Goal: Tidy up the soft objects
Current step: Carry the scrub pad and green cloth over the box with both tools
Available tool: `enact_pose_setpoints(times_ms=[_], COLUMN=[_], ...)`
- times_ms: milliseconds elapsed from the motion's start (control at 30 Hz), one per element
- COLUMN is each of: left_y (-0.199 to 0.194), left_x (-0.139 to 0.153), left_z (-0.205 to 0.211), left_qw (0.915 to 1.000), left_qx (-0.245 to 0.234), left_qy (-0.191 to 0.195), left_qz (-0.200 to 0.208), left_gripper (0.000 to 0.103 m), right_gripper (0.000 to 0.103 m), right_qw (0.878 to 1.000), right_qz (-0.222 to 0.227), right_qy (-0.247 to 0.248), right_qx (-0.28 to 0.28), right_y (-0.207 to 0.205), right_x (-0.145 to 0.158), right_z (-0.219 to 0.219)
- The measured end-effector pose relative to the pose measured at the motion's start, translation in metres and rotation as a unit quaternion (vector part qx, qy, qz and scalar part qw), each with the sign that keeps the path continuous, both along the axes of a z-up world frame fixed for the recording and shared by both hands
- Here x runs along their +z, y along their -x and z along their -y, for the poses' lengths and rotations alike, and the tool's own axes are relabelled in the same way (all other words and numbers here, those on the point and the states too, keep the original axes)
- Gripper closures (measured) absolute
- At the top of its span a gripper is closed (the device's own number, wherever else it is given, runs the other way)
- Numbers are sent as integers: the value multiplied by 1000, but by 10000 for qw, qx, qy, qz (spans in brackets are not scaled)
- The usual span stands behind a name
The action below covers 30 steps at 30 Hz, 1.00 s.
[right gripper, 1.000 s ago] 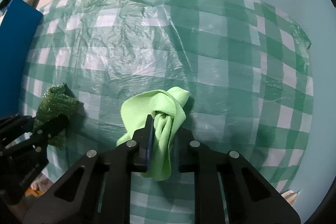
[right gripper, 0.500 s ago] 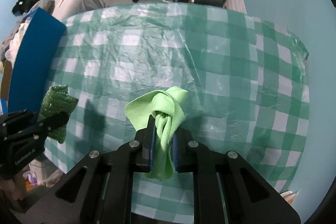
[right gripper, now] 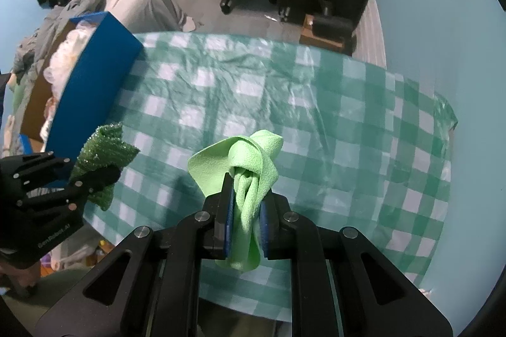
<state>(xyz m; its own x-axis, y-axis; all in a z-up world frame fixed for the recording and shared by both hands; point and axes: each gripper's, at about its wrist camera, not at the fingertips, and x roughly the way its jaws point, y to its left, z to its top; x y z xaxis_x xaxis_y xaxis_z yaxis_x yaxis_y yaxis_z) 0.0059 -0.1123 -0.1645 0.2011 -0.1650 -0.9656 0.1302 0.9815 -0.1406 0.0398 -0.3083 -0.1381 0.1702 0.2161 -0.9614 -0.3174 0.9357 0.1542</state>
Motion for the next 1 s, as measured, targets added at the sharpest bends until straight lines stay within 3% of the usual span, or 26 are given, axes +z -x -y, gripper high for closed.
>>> enact_pose_setpoints(times_ms=[600,1000], left_y=[9,17], left_x=[48,66], left_z=[-43,-105], left_qw=[9993,9957], left_qx=[258,836], left_qy=[-82,-96], left_qz=[269,396], left_gripper=[88,88], right_gripper=[90,90], right_qw=[9991,9965], right_qz=[233,291], right_qy=[-221,-417], right_qx=[293,668], right_y=[-1,-1], right_x=[45,62], right_z=[-54,-108])
